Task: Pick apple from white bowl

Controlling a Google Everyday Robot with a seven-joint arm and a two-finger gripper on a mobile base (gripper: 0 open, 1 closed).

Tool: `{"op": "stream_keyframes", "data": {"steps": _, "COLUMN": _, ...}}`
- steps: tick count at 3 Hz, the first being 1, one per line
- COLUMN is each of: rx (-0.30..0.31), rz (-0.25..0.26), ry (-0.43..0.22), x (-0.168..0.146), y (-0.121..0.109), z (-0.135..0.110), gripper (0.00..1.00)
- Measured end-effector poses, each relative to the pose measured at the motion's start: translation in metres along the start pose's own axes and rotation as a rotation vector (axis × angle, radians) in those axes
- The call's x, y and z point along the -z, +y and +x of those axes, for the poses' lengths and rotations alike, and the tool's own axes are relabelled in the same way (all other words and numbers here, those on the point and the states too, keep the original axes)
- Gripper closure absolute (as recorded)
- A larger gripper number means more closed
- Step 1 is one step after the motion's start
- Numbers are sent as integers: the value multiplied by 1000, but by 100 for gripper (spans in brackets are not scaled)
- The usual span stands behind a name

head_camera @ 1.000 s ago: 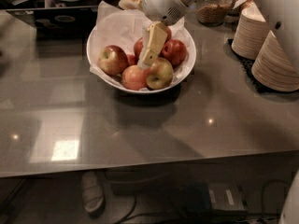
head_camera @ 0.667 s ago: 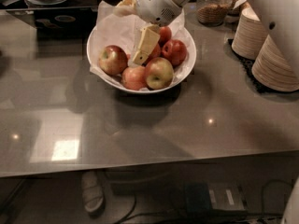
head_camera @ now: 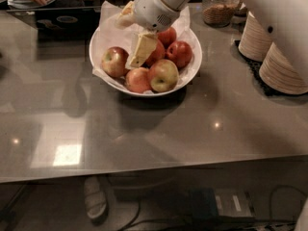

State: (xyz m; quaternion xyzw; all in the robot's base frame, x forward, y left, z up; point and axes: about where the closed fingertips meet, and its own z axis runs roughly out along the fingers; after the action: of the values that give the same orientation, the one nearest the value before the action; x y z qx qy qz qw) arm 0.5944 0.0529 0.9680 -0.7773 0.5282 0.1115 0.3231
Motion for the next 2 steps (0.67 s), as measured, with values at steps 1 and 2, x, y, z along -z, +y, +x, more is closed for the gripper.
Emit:
{"op": "stream_keyframes", "data": {"steps": 1, "rx": 2, "rz": 13, "ry": 27, "x": -12, "y": -1, "z": 5, "gripper": 33}}
{"op": "stream_keyframes", "data": {"steps": 2, "rx": 7, "rz": 11, "ry": 16, "x": -19, "y": -2, "z": 5, "gripper": 30}}
